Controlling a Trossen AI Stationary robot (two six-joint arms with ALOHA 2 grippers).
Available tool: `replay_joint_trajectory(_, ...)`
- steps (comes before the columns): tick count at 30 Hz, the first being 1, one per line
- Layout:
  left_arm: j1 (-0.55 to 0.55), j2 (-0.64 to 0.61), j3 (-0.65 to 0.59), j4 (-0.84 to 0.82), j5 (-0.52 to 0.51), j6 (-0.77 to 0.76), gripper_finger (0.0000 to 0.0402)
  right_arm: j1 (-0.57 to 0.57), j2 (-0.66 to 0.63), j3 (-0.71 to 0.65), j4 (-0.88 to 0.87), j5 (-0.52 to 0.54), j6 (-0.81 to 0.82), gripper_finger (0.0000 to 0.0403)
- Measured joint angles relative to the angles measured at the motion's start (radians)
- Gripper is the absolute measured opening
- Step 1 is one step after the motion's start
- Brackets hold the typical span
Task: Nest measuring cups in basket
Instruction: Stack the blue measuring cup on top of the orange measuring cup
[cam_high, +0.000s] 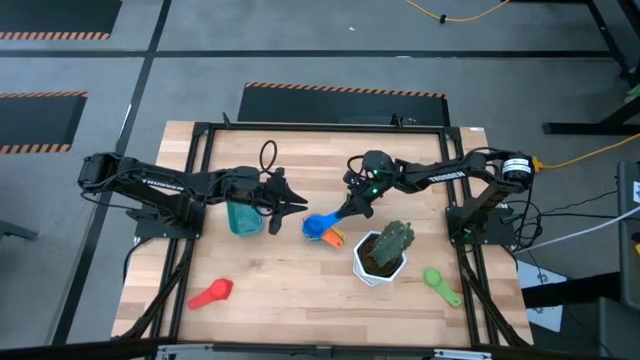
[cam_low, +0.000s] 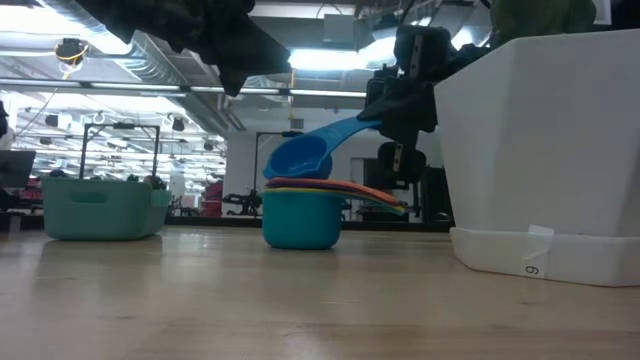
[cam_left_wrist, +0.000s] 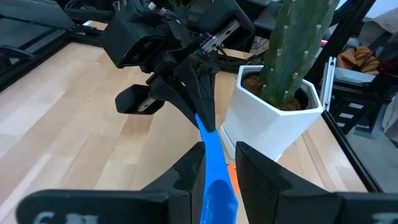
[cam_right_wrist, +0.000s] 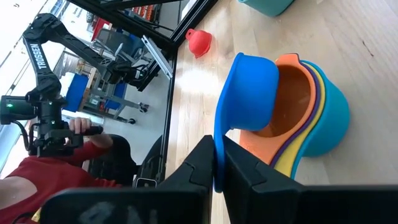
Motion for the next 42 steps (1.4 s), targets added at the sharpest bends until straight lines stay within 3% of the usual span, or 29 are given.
replay_joint_trajectory(19, 0.0, 0.0, 0.0, 0.0, -0.006, 0.008, 0.0081, 0.0, -0.001, 0.0, 0.0, 0.006, 0.012, 0.0025)
replay_joint_trajectory(23, 0.001, 0.0, 0.0, 0.0, -0.006, 0.008, 0.0081, 0.001, -0.003, 0.002, -0.072, 0.193, -0.106, 0.0026)
replay_joint_trajectory(27, 0.001, 0.0, 0.0, 0.0, -0.006, 0.008, 0.0081, 0.0, -0.001, 0.001, -0.128, 0.248, 0.019, 0.0026)
replay_joint_trajectory(42, 0.001, 0.0, 0.0, 0.0, -0.006, 0.008, 0.0081, 0.001, -0.001, 0.002, -0.069, 0.182, -0.027, 0.0025)
